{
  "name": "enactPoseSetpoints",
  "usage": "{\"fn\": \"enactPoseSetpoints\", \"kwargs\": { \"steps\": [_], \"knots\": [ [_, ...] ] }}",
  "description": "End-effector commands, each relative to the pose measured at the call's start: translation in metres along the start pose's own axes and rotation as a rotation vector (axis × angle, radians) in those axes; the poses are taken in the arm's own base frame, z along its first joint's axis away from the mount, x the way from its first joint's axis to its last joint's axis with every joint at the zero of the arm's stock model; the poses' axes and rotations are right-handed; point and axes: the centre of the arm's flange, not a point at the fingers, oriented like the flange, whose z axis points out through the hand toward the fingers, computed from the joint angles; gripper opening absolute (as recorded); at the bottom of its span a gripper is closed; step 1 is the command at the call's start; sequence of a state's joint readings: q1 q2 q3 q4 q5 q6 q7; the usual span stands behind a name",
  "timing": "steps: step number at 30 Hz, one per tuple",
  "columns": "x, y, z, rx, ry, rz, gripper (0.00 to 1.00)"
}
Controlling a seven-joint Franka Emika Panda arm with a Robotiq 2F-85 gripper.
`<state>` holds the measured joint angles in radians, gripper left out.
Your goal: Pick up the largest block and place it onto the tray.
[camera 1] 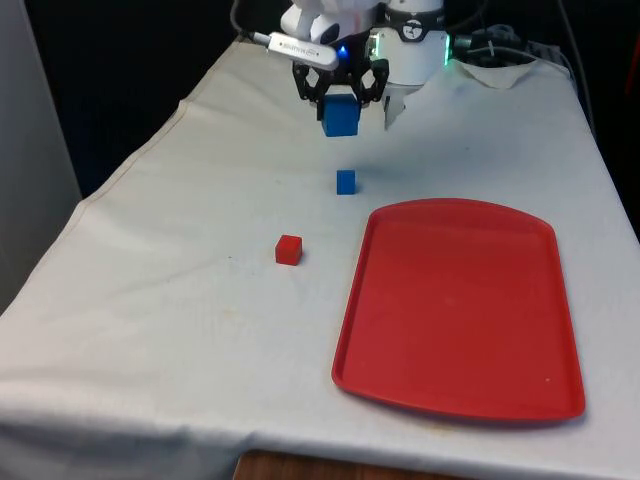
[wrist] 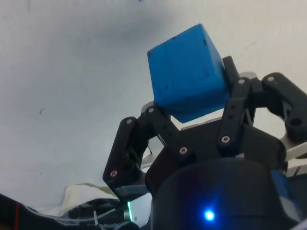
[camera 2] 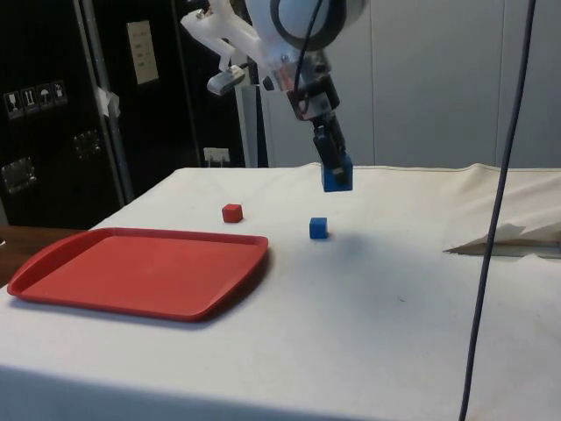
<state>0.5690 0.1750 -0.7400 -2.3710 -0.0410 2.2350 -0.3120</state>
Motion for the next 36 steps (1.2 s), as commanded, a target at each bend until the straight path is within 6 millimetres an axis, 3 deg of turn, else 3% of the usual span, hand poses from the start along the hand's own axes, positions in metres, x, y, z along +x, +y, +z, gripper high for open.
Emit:
{"fn": "enactPoseSetpoints", "kwargs": {
  "steps": [1, 13, 36],
  "knots": [
    [0.002, 0.001, -0.001, -0.001, 0.003, -0.001, 0.09],
    [0.023, -0.001, -0.025, 0.017, 0.060, -0.014, 0.09],
    [0.072, -0.032, -0.055, -0.009, 0.135, -0.049, 0.09]
  ]
}}
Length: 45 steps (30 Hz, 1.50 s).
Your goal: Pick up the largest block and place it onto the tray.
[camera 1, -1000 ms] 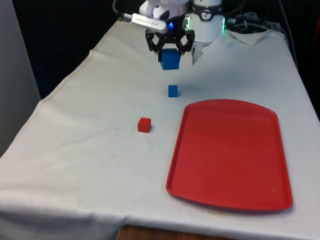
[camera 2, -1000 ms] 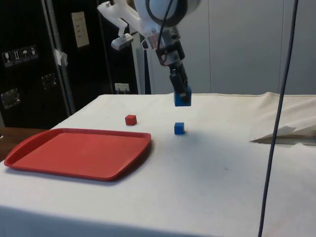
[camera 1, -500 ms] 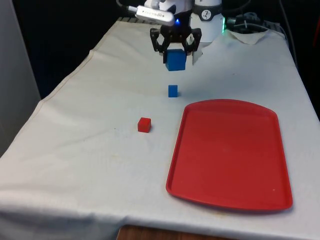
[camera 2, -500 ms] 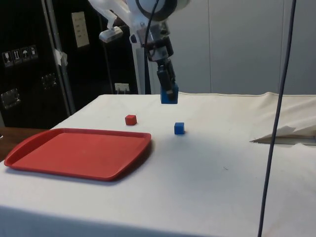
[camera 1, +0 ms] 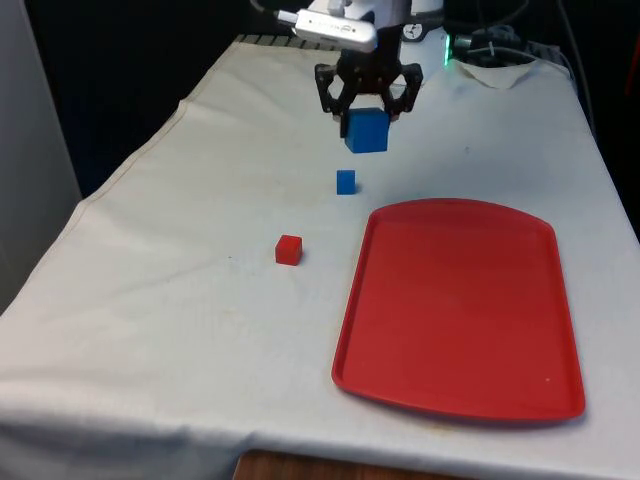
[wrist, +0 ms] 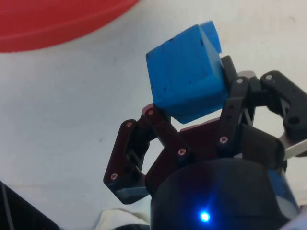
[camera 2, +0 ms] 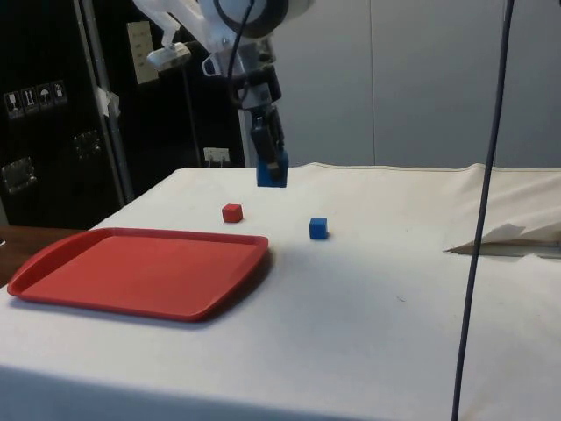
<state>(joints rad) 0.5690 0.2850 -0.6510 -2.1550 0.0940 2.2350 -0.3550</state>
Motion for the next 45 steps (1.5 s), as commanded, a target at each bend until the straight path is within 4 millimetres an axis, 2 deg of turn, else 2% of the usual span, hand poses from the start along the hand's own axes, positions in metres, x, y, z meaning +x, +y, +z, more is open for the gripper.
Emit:
{"fn": "enactPoseSetpoints", "kwargs": {
  "steps": [1, 9, 10, 17, 18, 21, 28, 33, 36, 45],
  "knots": [
    [0.005, -0.002, -0.001, 0.004, 0.003, -0.003, 0.09],
    [0.031, -0.013, -0.006, -0.014, 0.020, -0.015, 0.09],
    [0.027, -0.010, -0.006, -0.020, 0.023, -0.014, 0.09],
    [0.056, -0.022, -0.011, -0.031, 0.036, -0.026, 0.09],
    [0.053, -0.021, -0.011, -0.038, 0.038, -0.026, 0.09],
    [0.069, -0.029, -0.013, -0.038, 0.044, -0.034, 0.09],
    [0.087, -0.038, -0.013, -0.049, 0.057, -0.044, 0.09],
    [0.107, -0.049, -0.011, -0.063, 0.068, -0.051, 0.09],
    [0.112, -0.051, -0.011, -0.076, 0.077, -0.054, 0.09],
    [0.142, -0.071, 0.001, -0.071, 0.086, -0.060, 0.09]
  ]
}}
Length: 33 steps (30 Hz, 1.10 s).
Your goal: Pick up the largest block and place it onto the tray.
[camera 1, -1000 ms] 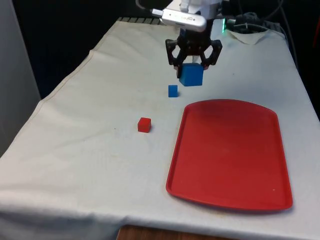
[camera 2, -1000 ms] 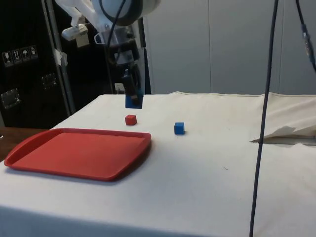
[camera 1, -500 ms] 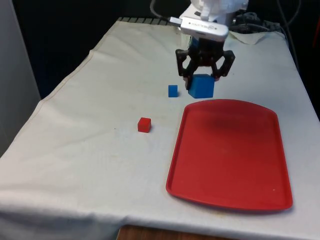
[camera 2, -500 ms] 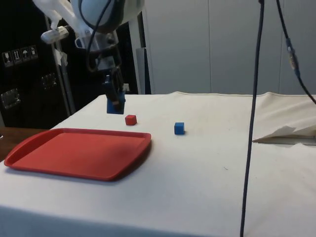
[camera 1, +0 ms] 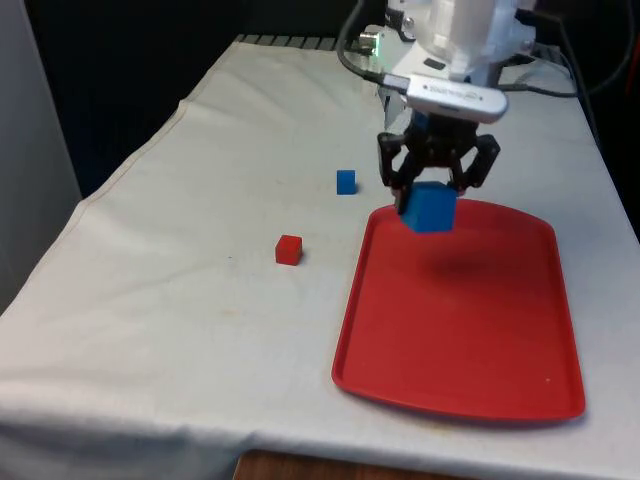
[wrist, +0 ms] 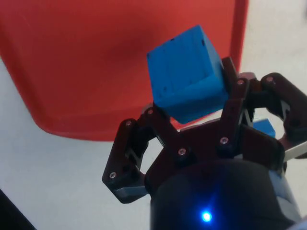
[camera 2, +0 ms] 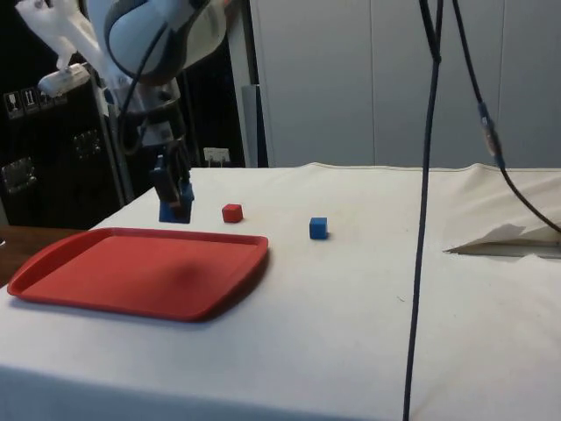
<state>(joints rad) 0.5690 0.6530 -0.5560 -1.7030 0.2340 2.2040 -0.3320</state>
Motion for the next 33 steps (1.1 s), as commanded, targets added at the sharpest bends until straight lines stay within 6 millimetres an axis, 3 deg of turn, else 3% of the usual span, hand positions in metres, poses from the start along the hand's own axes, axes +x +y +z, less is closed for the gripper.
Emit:
{"fn": "enactPoseSetpoints", "kwargs": {
  "steps": [1, 12, 19, 32, 33],
  "knots": [
    [0.005, -0.004, 0.002, 0.012, 0.000, -0.001, 0.09],
    [0.028, -0.019, 0.014, 0.016, 0.026, -0.007, 0.09],
    [0.045, -0.031, 0.037, 0.047, 0.036, -0.014, 0.09],
    [0.048, -0.034, 0.045, 0.048, 0.035, -0.012, 0.09],
    [0.048, -0.035, 0.045, 0.048, 0.034, -0.013, 0.18]
  ]
}}
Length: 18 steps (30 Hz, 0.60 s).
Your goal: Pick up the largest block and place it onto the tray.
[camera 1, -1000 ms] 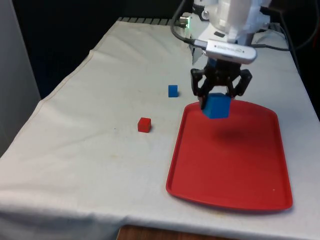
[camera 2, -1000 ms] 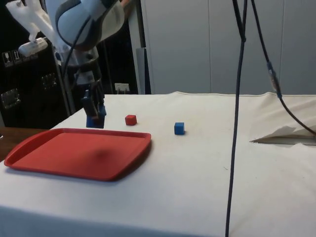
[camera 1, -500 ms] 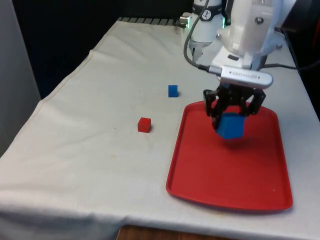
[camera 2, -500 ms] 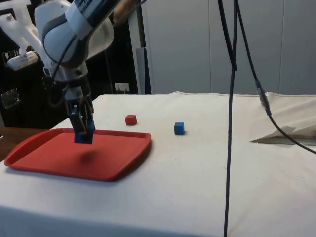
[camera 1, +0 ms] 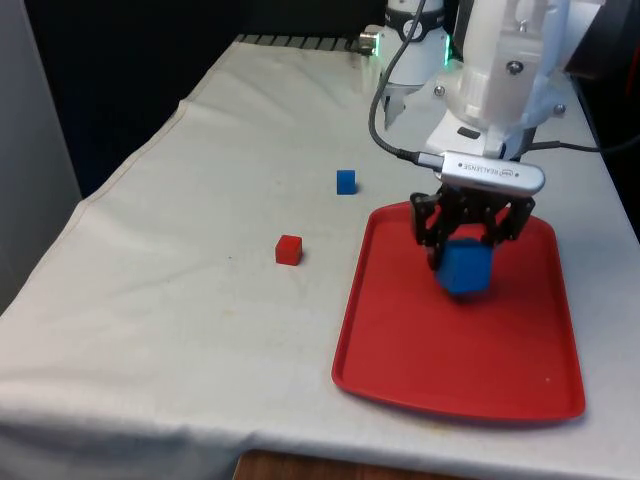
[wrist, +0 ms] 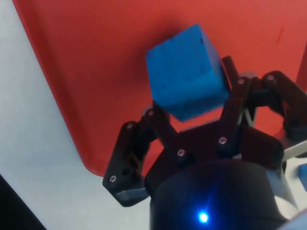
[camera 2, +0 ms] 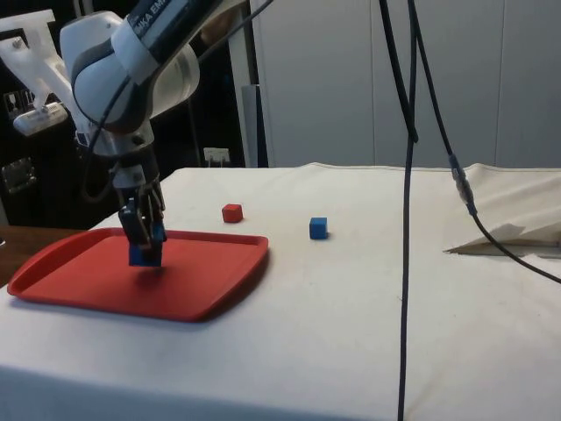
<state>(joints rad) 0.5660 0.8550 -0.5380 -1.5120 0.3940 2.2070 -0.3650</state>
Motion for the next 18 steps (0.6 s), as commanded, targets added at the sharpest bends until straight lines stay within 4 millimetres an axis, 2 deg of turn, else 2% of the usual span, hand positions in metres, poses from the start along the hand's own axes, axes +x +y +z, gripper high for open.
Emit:
{"fn": "enactPoseSetpoints", "kwargs": {
  "steps": [1, 4, 5, 7, 8, 9, 18],
  "knots": [
    [0.0003, -0.0007, 0.0004, 0.001, 0.000, 0.001, 0.26],
    [0.0000, 0.0000, 0.0000, 0.000, 0.000, 0.000, 0.55],
    [0.0004, -0.0014, 0.0003, 0.000, 0.000, 0.000, 0.55],
    [0.0004, -0.0014, 0.0003, 0.000, 0.000, 0.000, 0.74],
    [0.0003, -0.0008, 0.0002, 0.000, 0.000, 0.001, 0.94],
    [0.0003, -0.0008, 0.0002, 0.000, 0.000, 0.001, 0.99],
    [0.0003, -0.0013, 0.0006, 0.001, 0.001, 0.001, 1.00]
  ]
}}
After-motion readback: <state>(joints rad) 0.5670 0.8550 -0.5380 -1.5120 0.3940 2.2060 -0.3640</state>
